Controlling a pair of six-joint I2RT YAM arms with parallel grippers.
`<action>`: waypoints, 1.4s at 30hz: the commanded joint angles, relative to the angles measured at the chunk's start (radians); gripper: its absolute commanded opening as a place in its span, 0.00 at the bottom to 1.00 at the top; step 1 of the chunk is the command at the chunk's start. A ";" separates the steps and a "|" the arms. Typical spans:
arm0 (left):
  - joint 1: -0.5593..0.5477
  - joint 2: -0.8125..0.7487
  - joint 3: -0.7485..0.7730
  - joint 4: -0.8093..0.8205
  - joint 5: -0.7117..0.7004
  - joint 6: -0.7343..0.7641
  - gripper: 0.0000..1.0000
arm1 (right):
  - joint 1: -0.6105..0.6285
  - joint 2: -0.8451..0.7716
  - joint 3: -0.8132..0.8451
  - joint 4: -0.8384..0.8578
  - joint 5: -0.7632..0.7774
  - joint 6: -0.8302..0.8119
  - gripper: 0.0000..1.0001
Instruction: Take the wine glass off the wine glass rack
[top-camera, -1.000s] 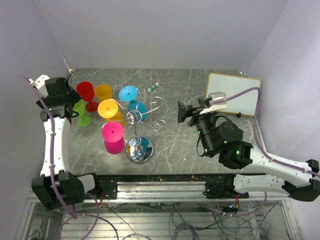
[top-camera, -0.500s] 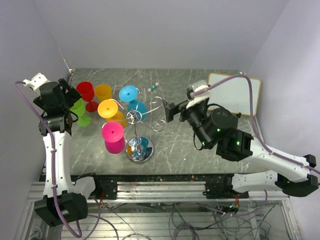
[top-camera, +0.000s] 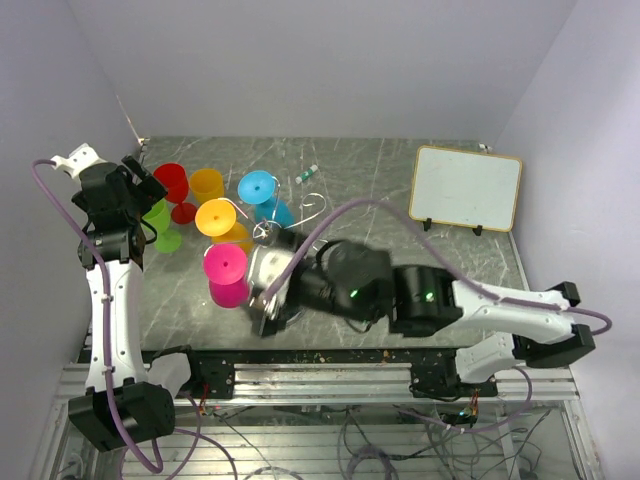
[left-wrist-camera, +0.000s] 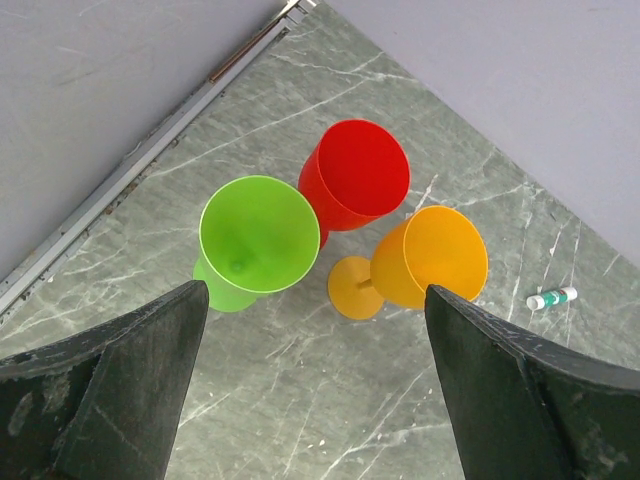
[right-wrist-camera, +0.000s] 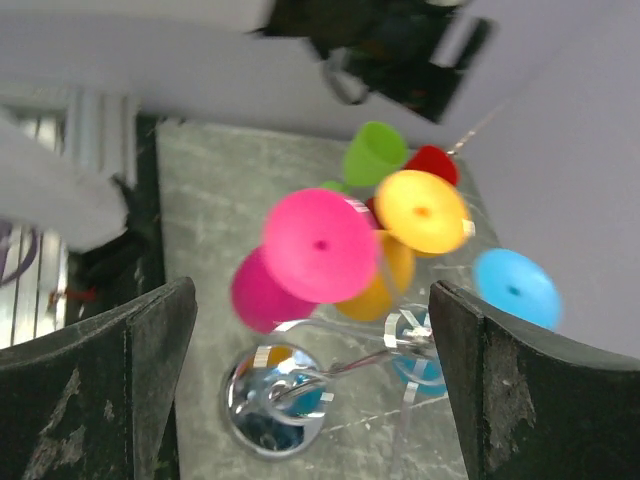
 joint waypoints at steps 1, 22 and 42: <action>0.008 0.007 0.005 0.034 0.032 0.014 1.00 | 0.117 0.074 0.006 -0.106 0.029 -0.188 1.00; 0.009 0.019 0.001 0.039 0.064 0.013 0.99 | 0.070 0.194 0.015 0.026 0.015 -0.278 1.00; 0.010 0.017 -0.002 0.041 0.064 0.011 0.99 | 0.009 0.164 -0.055 0.109 -0.079 -0.362 0.90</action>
